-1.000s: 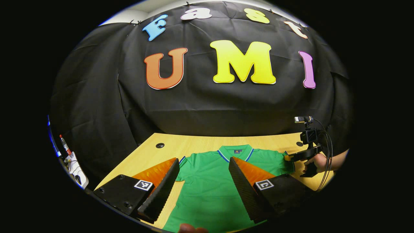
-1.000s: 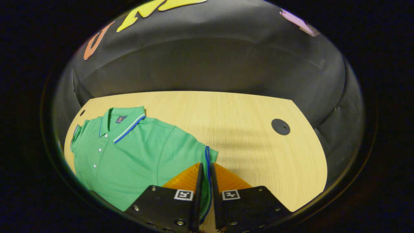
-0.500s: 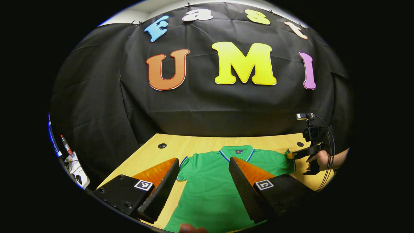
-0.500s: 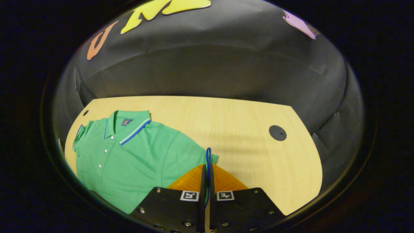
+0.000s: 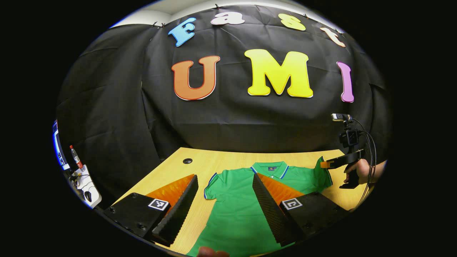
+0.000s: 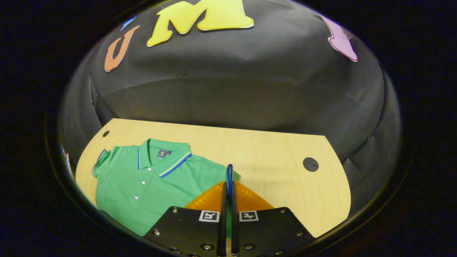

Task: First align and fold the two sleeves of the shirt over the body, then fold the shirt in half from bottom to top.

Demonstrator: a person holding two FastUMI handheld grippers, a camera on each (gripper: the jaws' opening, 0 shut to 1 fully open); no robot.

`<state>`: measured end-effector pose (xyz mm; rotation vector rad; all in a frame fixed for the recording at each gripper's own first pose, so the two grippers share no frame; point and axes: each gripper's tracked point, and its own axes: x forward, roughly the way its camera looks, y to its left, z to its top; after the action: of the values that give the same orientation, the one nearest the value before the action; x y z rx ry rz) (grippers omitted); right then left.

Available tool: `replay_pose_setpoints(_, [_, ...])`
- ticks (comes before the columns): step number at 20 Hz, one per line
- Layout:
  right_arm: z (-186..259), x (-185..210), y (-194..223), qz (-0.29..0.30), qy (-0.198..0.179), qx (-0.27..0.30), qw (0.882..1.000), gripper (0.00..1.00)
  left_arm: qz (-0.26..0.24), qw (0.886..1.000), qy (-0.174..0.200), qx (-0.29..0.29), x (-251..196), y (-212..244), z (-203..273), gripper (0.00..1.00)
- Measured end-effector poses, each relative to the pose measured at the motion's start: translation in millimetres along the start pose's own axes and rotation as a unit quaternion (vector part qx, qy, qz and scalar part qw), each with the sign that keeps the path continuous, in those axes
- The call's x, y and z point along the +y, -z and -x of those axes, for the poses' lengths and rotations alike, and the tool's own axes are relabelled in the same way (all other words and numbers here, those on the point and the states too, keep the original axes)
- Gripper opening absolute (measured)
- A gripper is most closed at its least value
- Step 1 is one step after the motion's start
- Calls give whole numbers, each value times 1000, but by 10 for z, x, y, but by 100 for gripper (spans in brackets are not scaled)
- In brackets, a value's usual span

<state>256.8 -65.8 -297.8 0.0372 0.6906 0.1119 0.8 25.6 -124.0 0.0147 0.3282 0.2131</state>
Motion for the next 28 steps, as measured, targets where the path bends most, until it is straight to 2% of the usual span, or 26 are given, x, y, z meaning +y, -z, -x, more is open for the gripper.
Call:
replay_pose_setpoints(11, [-80, 781, 106, 19, -14, 34, 999, 5, 39, 999, -36, 2, 545, 175, 73, 99])
replay_pose_setpoints(18, [-261, 989, 245, 12, -2, 59, 998, 6, 47, 997, -52, 17, 793, 309, 124, 99])
replay_pose_setpoints(20, [-264, 1001, 234, 9, 4, 57, 998, 18, 41, 998, -53, 14, 836, 288, 125, 99])
replay_pose_setpoints(21, [-258, 1006, 224, 10, 5, 55, 998, 36, 39, 998, -53, 13, 843, 273, 126, 99])
replay_pose_setpoints(22, [-237, 1023, 208, 11, 4, 53, 999, 39, 37, 998, -51, 12, 845, 268, 119, 99])
replay_pose_setpoints(23, [-205, 1025, 203, 13, 3, 51, 999, 52, 35, 998, -49, 11, 837, 262, 107, 99])
replay_pose_setpoints(25, [-123, 1012, 152, 14, 3, 45, 999, 70, 30, 999, -42, 8, 820, 222, 89, 99])
replay_pose_setpoints(26, [-72, 990, 110, 12, 5, 40, 999, 71, 27, 999, -37, 6, 793, 201, 82, 99])
replay_pose_setpoints(27, [0, 965, 64, 9, 7, 34, 999, 83, 24, 999, -32, 4, 761, 178, 67, 99])
replay_pose_setpoints(28, [69, 934, 20, 6, 10, 26, 1000, 87, 22, 999, -26, 2, 735, 150, 56, 99])
